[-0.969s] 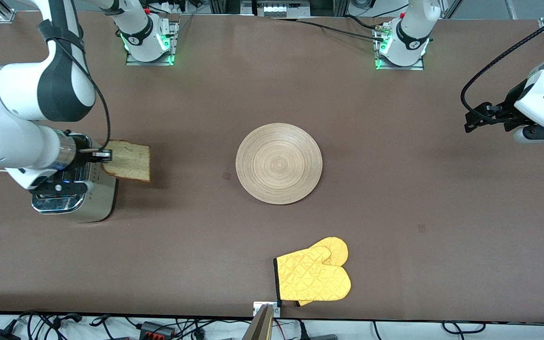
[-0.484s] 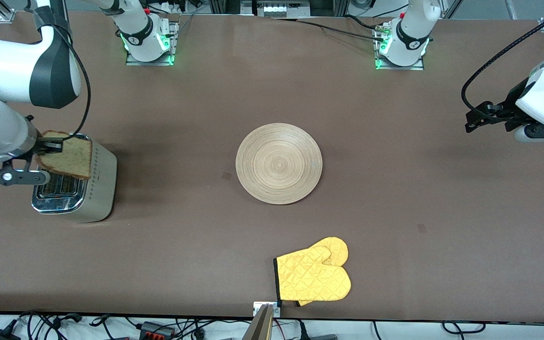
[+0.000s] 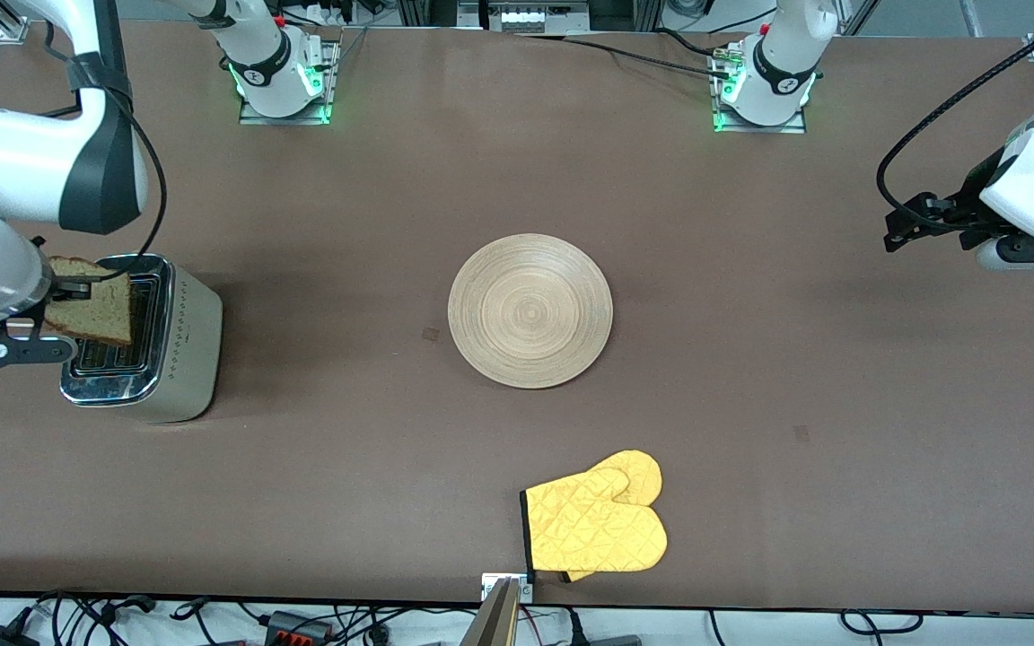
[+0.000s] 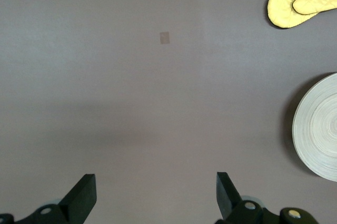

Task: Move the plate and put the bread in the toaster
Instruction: 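Lower the bread into the toaster slot with the right gripper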

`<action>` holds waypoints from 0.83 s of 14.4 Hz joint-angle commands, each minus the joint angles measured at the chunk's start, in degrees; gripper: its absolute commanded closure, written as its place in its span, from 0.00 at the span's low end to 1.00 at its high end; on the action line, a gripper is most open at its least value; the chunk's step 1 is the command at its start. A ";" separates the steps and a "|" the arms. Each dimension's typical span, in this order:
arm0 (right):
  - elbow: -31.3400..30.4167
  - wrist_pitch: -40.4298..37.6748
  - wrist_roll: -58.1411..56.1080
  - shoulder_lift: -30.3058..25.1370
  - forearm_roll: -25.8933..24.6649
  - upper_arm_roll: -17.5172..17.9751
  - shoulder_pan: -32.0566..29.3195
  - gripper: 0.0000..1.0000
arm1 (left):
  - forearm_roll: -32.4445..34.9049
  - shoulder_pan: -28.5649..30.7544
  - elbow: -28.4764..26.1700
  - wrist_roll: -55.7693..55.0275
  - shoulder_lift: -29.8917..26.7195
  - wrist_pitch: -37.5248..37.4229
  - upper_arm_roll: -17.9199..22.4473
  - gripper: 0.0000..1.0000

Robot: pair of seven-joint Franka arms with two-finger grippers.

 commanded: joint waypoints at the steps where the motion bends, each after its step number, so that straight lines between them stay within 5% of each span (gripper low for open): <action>1: -0.34 1.47 -0.39 0.52 -0.97 0.14 -0.24 1.00 | -0.60 -0.60 0.37 -0.47 -0.45 -0.50 0.33 0.00; 12: -1.49 2.27 0.31 0.53 -1.76 0.05 0.73 1.00 | -0.60 -0.69 0.46 -0.38 -0.45 -0.50 0.33 0.00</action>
